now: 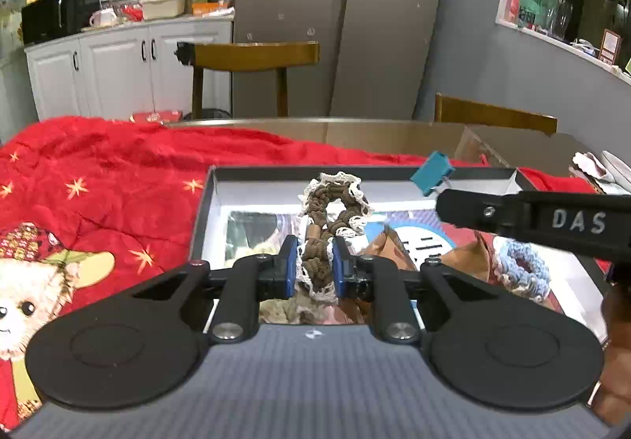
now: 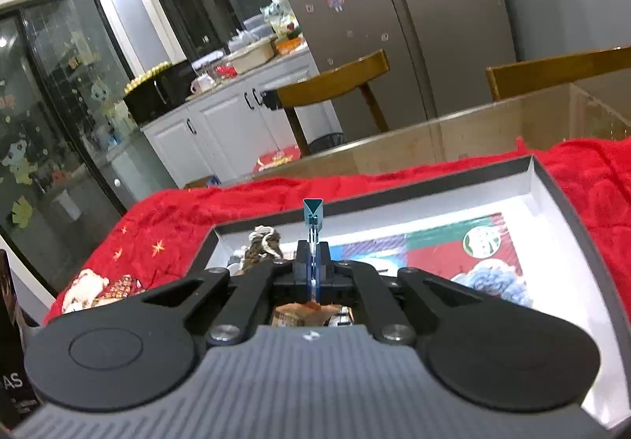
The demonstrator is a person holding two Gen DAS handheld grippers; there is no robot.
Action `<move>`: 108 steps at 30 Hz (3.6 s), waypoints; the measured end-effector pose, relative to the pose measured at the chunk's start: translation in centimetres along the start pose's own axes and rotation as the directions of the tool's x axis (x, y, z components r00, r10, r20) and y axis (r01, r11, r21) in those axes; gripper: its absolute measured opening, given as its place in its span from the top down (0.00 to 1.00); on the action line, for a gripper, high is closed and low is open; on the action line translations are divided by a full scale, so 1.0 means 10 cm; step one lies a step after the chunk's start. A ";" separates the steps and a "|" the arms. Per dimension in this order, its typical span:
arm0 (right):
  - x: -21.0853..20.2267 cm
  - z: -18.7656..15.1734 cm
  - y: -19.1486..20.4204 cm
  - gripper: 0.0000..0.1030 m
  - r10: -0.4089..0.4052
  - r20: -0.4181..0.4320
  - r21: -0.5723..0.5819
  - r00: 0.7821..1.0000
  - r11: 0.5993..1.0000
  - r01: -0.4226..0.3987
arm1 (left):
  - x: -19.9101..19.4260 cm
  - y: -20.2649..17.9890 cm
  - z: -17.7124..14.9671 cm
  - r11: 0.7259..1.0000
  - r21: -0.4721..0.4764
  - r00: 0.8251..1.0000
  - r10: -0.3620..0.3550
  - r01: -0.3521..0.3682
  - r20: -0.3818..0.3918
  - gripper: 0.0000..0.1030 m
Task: Organize objects
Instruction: 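Carry the scrunchie over the box with the left tool while the right tool carries the clip, then open the left tool to drop the scrunchie in the box while the right tool releases the clip, then grasp the red lighter with the left tool while the right tool approaches the purple lighter, then lift the red lighter with the left tool while the right tool grasps the purple lighter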
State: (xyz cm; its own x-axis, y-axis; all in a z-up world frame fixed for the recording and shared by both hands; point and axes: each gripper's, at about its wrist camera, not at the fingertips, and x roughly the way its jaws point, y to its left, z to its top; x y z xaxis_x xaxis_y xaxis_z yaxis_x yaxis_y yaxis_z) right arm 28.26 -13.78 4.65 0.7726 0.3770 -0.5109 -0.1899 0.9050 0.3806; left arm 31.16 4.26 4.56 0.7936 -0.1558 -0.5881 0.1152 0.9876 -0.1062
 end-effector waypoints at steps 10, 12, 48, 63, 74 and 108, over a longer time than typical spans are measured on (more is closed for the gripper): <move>0.11 -0.10 0.04 0.97 -0.018 -0.047 -0.015 0.999 1.000 0.017 | 0.06 0.01 -0.03 1.000 -0.003 1.000 0.018 -0.018 -0.012 0.78; 0.15 -0.11 0.04 0.97 -0.020 -0.062 -0.016 0.998 1.000 0.019 | 0.06 0.01 -0.03 1.000 -0.003 1.000 0.018 -0.018 -0.014 0.78; -2.30 -0.18 0.12 0.00 -0.116 0.397 0.025 0.910 0.993 0.115 | -1.73 -0.77 -0.20 0.957 0.133 0.943 -0.279 0.258 0.180 0.17; -2.37 -0.97 -0.35 0.00 -0.193 0.346 0.069 0.918 0.981 0.180 | -1.28 -1.31 -1.02 0.992 0.036 0.988 -0.115 0.119 -0.103 0.15; -2.26 -1.25 -0.83 0.00 -0.205 0.261 0.195 0.943 0.968 0.156 | -0.81 -1.38 -1.10 0.997 -0.078 0.993 0.010 -0.018 -0.113 0.15; -1.85 -1.38 -0.76 0.00 -0.142 0.113 0.182 0.983 0.976 0.120 | -1.36 -0.90 -1.49 0.988 0.135 0.997 0.077 -0.074 -0.015 0.18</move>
State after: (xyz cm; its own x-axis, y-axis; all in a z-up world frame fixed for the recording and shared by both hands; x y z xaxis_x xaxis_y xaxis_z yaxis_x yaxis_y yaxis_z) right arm 7.05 -24.92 0.57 0.8554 0.2202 -0.4689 0.0170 0.8927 0.4503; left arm 10.44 -2.77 1.51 0.7911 -0.0796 -0.6065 0.1359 0.9896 0.0473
